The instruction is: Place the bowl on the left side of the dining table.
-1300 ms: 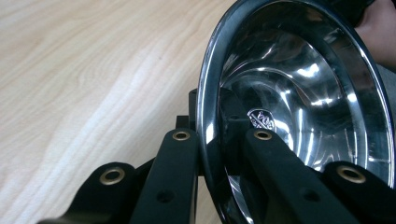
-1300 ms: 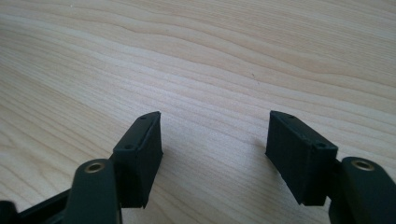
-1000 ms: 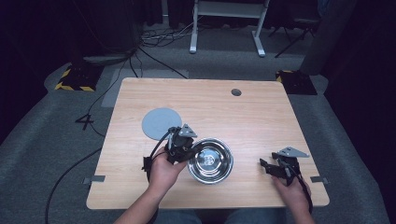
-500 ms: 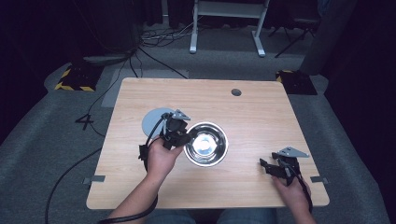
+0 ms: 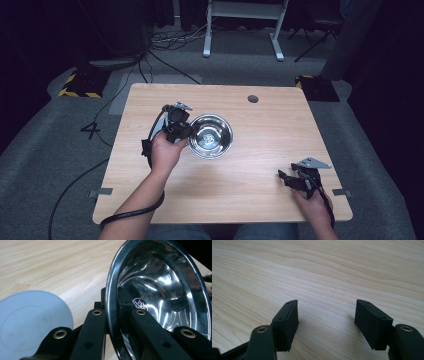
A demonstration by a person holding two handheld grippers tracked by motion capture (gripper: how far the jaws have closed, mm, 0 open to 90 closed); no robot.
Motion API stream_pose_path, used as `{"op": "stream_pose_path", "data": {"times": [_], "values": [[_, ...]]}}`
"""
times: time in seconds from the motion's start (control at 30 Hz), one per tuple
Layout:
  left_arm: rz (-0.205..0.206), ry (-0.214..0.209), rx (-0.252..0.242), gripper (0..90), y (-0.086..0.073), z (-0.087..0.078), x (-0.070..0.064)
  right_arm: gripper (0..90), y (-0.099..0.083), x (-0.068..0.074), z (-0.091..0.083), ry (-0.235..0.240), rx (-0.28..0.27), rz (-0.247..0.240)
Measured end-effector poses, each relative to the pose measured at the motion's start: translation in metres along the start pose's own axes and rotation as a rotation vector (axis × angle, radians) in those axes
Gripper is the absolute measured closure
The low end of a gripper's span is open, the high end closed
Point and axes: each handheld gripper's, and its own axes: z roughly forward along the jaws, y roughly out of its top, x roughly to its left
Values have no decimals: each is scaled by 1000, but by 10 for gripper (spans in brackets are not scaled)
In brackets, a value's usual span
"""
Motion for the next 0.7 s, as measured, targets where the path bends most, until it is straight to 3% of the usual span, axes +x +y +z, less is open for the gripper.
{"op": "stream_pose_path", "data": {"times": [0.13,0.23,0.37,0.53,0.7], "values": [[-27,16,-4,864,5,1,12,358,0,0,0,0,0,0],[-58,5,-5,864,9,3,25,359,0,0,0,0,0,0],[-61,-3,-17,864,13,5,32,358,0,0,0,0,0,1],[-45,29,-13,864,23,5,44,357,0,0,0,1,0,0],[-82,41,-24,864,29,8,53,357,0,0,0,1,0,1]]}}
